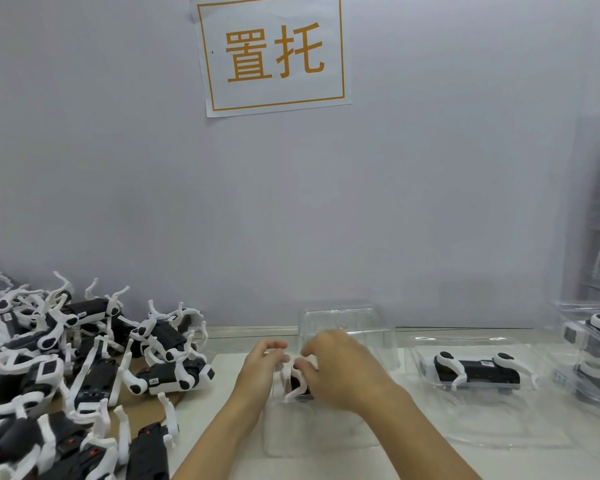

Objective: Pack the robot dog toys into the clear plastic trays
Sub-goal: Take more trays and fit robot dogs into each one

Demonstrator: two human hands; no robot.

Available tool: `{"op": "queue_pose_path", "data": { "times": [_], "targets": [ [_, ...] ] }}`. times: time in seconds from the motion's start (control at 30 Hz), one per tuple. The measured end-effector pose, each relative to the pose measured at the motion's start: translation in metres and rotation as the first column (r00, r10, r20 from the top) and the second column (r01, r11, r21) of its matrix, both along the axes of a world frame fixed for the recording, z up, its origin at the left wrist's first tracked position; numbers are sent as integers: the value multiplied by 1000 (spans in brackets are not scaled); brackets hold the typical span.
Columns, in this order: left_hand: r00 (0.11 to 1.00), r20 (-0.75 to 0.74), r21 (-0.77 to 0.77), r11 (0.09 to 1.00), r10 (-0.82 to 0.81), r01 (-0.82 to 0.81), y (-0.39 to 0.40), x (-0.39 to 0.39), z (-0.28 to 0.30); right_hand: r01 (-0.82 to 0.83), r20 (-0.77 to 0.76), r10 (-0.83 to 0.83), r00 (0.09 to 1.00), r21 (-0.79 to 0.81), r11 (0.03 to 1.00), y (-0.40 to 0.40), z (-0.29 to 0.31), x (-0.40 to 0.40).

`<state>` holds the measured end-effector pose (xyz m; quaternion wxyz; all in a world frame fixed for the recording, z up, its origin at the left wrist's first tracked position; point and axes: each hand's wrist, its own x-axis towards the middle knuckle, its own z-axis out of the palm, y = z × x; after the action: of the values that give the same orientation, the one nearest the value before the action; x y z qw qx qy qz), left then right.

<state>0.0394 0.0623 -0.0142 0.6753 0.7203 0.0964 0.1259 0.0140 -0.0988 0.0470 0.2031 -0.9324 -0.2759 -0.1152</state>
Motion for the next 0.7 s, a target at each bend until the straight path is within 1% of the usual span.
{"op": "queue_pose_path", "data": {
  "times": [0.03, 0.1, 0.2, 0.27, 0.3, 0.37, 0.4, 0.47, 0.5, 0.53, 0.57, 0.63, 0.67, 0.7],
  "targets": [
    [1000, -2, 15, 1000, 4, -4, 0, -1, 1, 59, 41, -59, 997, -10, 998, -5, 2, 4],
    [1000, -5, 31, 1000, 3, -2, -1, -2, 2, 138, 58, -138, 989, -7, 990, -15, 2, 11],
    [1000, 17, 83, 996, -8, 7, -2, -5, 4, 143, 34, -143, 989, 15, 990, -19, -7, 13],
    [998, 56, 174, 985, -29, 19, -1, -7, 7, 126, 40, -127, 991, 27, 992, -17, -12, 15],
    [995, 89, 245, 969, -54, 30, -1, -9, 9, 122, 38, -123, 992, 37, 992, -17, -13, 17],
    [979, 173, 437, 899, -106, 20, 0, -13, 14, 113, 13, -114, 993, 77, 991, -18, -15, 21],
    [968, 212, 538, 843, -131, -3, 0, -15, 17, 107, -8, -107, 994, 113, 988, -20, -16, 23],
    [944, 267, 709, 703, -195, -56, -2, -17, 24, 96, -45, -89, 995, 195, 976, -22, -20, 26],
    [932, 280, 771, 632, -231, -75, -5, -17, 28, 96, -55, -86, 995, 228, 969, -22, -22, 28],
    [923, 279, 811, 580, -265, -79, -9, -17, 31, 100, -61, -87, 994, 256, 962, -21, -24, 29],
    [918, 265, 832, 551, -296, -62, -14, -19, 33, 109, -71, -92, 993, 287, 952, -21, -25, 30],
    [915, 191, 851, 524, -356, 27, -24, -23, 36, 143, -77, -122, 990, 390, 910, -21, -25, 32],
    [916, 133, 867, 492, -379, 78, -28, -24, 35, 162, -63, -150, 987, 469, 868, -21, -24, 33],
    [920, 62, 892, 434, -388, 123, -31, -25, 34, 179, -47, -185, 982, 554, 813, -21, -23, 34]
  ]
}}
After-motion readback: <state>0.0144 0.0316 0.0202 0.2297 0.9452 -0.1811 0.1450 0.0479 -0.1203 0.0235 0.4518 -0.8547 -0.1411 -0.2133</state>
